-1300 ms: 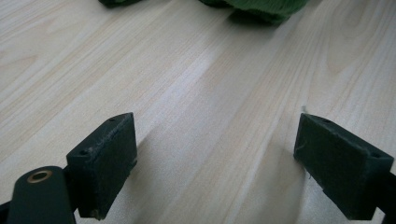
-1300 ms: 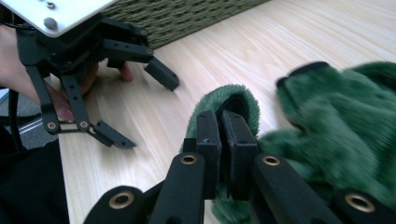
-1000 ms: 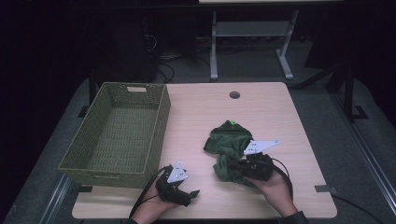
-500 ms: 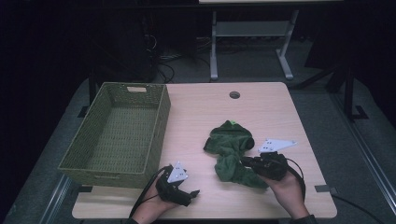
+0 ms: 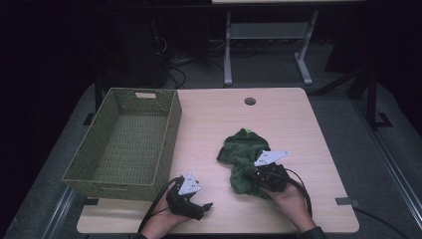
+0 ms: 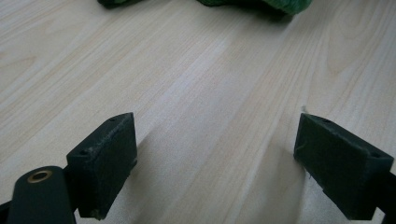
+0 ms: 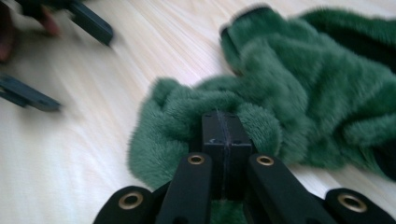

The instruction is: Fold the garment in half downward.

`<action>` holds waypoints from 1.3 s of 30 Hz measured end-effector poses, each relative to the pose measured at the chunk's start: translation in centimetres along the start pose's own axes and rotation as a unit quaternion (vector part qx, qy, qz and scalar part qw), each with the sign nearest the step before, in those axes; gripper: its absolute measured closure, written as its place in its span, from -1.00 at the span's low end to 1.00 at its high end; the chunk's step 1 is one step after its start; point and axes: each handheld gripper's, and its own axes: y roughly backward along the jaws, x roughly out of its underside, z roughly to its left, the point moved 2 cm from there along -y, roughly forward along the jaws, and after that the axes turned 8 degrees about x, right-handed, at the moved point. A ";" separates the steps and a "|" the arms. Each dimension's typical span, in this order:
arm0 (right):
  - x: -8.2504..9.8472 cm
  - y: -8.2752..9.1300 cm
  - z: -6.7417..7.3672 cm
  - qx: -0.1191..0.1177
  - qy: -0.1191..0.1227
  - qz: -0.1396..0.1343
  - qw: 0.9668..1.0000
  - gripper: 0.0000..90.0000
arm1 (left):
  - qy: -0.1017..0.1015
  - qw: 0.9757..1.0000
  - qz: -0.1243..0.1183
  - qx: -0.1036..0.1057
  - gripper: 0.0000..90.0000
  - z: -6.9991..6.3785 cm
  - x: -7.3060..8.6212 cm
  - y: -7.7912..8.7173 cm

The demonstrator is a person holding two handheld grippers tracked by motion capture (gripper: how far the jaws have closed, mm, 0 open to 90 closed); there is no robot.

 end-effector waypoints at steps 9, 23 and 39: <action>0.9 -2.3 -0.2 -0.002 -0.004 0.037 0.999 1.00 | -0.001 1.000 0.000 -0.001 -0.72 0.0 0.0 0.0; 1.8 2.9 -2.0 0.005 -0.023 -0.024 0.999 0.75 | 0.002 1.000 -0.001 -0.001 -0.72 0.0 0.0 0.0; 6.9 7.3 -4.6 0.031 -0.049 -0.012 0.998 0.39 | 0.004 1.000 -0.002 -0.004 -0.72 0.0 -0.1 -0.1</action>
